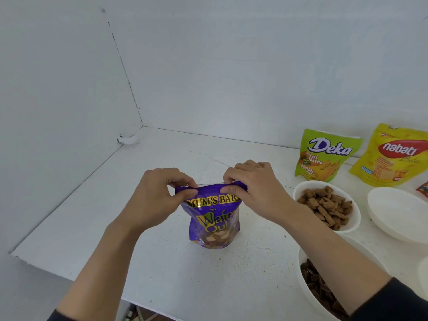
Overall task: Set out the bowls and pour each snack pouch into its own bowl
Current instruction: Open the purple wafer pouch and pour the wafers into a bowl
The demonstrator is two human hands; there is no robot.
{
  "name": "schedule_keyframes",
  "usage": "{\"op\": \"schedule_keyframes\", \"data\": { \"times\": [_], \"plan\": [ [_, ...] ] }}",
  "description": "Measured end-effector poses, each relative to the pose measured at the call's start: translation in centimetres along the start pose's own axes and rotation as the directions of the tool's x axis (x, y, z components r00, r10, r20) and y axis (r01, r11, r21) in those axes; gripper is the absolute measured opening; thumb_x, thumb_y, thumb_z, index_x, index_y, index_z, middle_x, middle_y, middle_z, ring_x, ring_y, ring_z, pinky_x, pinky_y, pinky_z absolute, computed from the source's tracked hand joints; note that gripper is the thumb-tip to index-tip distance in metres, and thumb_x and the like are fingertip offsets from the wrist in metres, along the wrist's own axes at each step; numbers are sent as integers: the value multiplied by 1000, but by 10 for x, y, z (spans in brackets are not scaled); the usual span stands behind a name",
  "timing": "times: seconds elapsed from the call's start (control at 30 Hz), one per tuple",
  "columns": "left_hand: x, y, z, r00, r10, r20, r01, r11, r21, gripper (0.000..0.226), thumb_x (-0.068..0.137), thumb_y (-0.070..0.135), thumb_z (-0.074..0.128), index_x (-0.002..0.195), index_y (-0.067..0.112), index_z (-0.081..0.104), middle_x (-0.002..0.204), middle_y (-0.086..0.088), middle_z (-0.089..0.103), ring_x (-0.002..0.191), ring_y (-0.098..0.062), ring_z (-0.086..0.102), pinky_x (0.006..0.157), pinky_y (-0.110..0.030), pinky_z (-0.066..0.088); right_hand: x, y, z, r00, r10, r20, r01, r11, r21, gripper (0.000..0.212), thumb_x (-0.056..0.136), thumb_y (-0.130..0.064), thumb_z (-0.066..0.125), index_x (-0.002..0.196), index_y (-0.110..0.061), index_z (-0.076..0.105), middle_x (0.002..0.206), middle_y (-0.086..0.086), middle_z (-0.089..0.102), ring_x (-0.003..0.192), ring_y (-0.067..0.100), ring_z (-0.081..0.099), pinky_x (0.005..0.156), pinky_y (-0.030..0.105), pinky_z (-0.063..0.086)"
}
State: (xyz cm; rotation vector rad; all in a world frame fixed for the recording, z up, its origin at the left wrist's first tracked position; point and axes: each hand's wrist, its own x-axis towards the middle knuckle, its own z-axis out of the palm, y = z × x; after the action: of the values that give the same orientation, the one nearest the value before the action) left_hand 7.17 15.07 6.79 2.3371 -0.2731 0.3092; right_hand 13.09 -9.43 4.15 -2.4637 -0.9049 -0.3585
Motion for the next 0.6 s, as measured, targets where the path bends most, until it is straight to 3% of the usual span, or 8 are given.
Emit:
{"op": "schedule_keyframes", "data": {
  "times": [0.13,0.23,0.37,0.43,0.53,0.6],
  "plan": [
    [-4,2,3,996,28,-89,-28,1000,-3,15,84,11,82,84,25,78,80,15,71,81,-10,67,70,-16,50,-3,8,-4,999,-10,-40,10,1000,18,20,92,-47,54,90,-28,60,89,-17,56,91,5,41,82,33,25],
    [-4,11,1,1000,24,1,-24,999,-30,10,86,19,81,82,27,76,78,14,73,77,-11,68,67,-12,49,-3,10,-2,989,-24,-149,29,999,37,14,91,-37,62,89,-24,66,99,-12,58,102,11,42,81,36,30],
    [1,19,-3,970,-38,241,83,980,-182,16,89,38,73,89,23,78,83,2,77,72,-24,71,70,-41,57,-5,10,2,978,-33,-206,58,992,116,4,91,-23,69,90,-19,70,100,-9,58,104,15,43,87,41,42],
    [4,23,2,958,-29,286,100,967,-234,20,91,39,69,92,22,79,84,-1,77,75,-29,72,70,-44,57,-5,6,3,978,-63,-198,88,989,120,1,91,-17,69,91,-16,69,102,-6,57,105,16,42,92,33,40],
    [8,28,10,955,3,296,105,932,-348,22,98,25,63,88,14,79,79,-1,77,71,-14,69,68,-24,53,-8,0,3,981,-69,-181,98,983,155,5,91,-12,70,91,-17,71,105,-5,52,100,11,41,91,13,31],
    [10,28,13,941,20,338,115,920,-374,20,100,17,60,96,10,79,87,-5,78,76,-14,71,73,-18,53,-9,-2,0,987,-35,-159,77,962,262,9,91,-7,71,89,-16,72,106,-6,49,96,8,47,87,10,33]
  ]
}}
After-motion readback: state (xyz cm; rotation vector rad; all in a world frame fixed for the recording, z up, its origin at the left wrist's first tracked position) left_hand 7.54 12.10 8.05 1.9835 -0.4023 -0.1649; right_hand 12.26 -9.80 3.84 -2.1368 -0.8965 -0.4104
